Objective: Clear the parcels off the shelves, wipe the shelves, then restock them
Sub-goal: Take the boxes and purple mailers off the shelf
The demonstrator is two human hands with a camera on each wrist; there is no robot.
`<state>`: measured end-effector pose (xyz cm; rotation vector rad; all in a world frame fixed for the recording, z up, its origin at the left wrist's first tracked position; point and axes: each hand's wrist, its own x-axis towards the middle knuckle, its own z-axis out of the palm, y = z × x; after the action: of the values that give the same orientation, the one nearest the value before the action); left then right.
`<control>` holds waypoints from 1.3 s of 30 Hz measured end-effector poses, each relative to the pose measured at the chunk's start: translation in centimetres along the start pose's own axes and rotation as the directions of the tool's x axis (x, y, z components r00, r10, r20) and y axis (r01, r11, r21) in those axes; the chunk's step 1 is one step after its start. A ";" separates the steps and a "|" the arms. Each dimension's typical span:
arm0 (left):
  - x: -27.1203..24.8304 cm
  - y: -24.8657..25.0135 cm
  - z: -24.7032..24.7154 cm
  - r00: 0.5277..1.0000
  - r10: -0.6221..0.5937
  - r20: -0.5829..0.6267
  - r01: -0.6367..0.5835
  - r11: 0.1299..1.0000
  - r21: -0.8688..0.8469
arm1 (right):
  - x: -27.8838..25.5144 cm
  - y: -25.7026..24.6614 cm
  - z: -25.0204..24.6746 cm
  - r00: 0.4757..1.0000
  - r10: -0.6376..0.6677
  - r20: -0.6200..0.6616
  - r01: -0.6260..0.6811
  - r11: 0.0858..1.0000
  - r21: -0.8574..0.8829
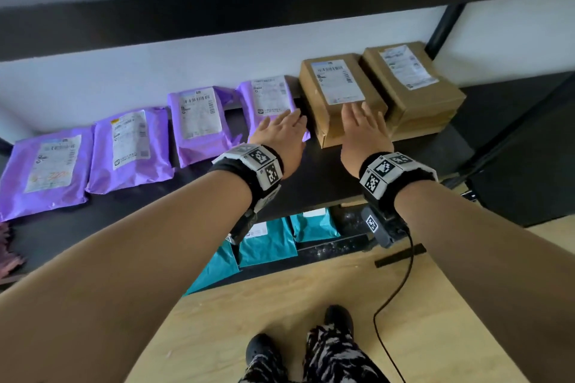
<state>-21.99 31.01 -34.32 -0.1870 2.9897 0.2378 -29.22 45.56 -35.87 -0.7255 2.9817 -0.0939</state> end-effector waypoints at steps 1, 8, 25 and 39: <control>0.5 0.7 -0.1 1.000 0.009 0.003 -0.009 1.000 -0.006 | 0.2 0.4 0.0 1.000 -0.016 0.018 0.016 1.000 -0.010; 4.1 6.4 -0.1 1.000 -0.005 -0.019 0.006 1.000 0.027 | 1.3 6.4 -1.1 0.993 -0.090 -0.074 0.095 0.993 0.065; 4.8 12.5 1.6 0.973 -0.219 -0.077 0.222 0.974 0.036 | 2.0 15.0 -0.7 0.987 -0.161 -0.026 0.162 0.986 0.043; -6.4 11.1 3.3 0.972 -0.186 -0.145 0.176 0.981 -0.082 | -7.9 9.1 0.5 0.969 -0.239 -0.055 0.243 0.966 0.086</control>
<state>-16.79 43.12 -34.95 -0.5050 3.0896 0.3201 -26.31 57.29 -36.64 -1.0849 2.8917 -0.2619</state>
